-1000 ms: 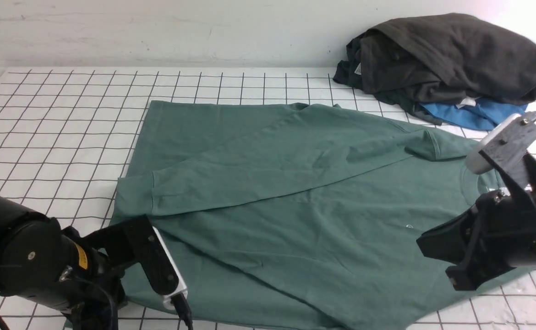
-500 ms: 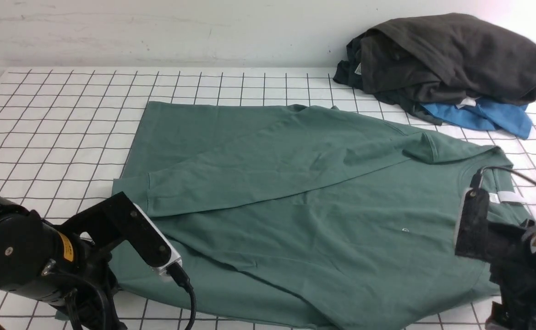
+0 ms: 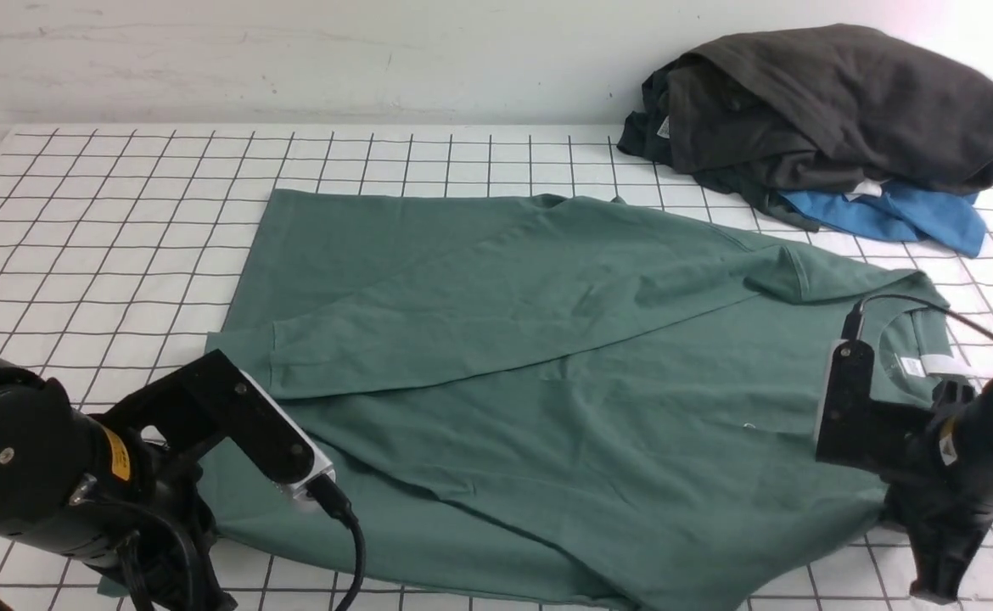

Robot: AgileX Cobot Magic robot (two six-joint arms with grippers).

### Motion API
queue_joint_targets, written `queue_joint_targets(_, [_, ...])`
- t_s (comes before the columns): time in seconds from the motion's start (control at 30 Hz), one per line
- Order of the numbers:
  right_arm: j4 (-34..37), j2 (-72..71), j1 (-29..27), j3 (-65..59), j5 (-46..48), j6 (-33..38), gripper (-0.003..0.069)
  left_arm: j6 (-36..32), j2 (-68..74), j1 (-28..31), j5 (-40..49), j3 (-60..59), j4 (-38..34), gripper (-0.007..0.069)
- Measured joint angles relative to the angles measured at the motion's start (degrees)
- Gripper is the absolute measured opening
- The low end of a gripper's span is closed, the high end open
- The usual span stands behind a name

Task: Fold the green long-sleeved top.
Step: Use both arms to drag the lower edge of the fabric forward and fold it over the upper edge

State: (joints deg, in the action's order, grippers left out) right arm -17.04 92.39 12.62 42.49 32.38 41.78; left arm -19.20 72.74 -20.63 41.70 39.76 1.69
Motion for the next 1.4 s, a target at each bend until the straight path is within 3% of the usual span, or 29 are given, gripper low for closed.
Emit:
queue_joint_targets(0.13, [-0.5,-2.1,0.0,0.6,-0.7,-4.2,0.0005,5.9,0.0,0.0,3.3,3.6,0.2,-0.0004])
queue_joint_targets(0.2, [-0.5,-2.8,-0.4,4.1,0.1,-10.0,0.0004,10.7,0.7,0.6,6.5,10.4,0.7,-0.0004])
queue_joint_targets(0.33, [-0.5,-2.0,-1.7,11.2,0.1,-16.0,0.0004,12.4,4.5,3.3,6.7,20.1,0.7,-0.0004])
queue_joint_targets(0.57, [-0.5,12.2,-3.8,36.1,0.1,-18.7,0.0004,12.4,29.5,10.9,5.6,50.9,0.9,-0.0003])
queue_joint_targets(0.8, [-0.2,30.2,-3.8,56.6,1.5,-21.5,0.0018,12.7,54.5,13.1,4.9,77.7,1.1,0.0030])
queue_joint_targets(0.9, [0.2,38.6,-3.8,67.2,6.5,-27.9,0.0107,13.4,68.1,13.2,8.8,95.2,1.6,0.0161])
queue_joint_targets(0.97, [0.7,40.4,-3.8,70.5,8.8,-30.9,0.0151,14.1,71.3,13.2,10.6,99.9,1.8,0.0212])
queue_joint_targets(1.07, [2.3,42.4,-3.8,77.1,16.4,-38.1,0.0268,17.5,77.4,13.2,17.2,111.1,2.8,0.0393])
queue_joint_targets(1.17, [6.3,42.0,-3.7,81.0,21.9,-37.2,0.0300,19.2,77.3,13.2,20.6,113.9,2.3,0.0448])
queue_joint_targets(1.27, [17.8,41.3,-3.4,83.6,28.9,-27.8,0.0249,17.1,75.7,13.1,25.2,115.3,-1.7,0.0440])
queue_joint_targets(1.33, [28.3,41.8,-2.6,83.8,33.0,-19.2,0.0173,12.2,74.9,12.9,28.4,115.4,-7.0,0.0369])
queue_joint_targets(1.37, [29.1,42.1,-2.5,83.8,33.7,-17.9,0.0155,11.8,74.9,12.9,28.6,115.3,-7.0,0.0360])
queue_joint_targets(1.4, [36.2,43.8,-1.7,84.0,35.6,-13.5,0.0085,9.0,74.7,12.7,29.1,114.3,-10.4,0.0290])
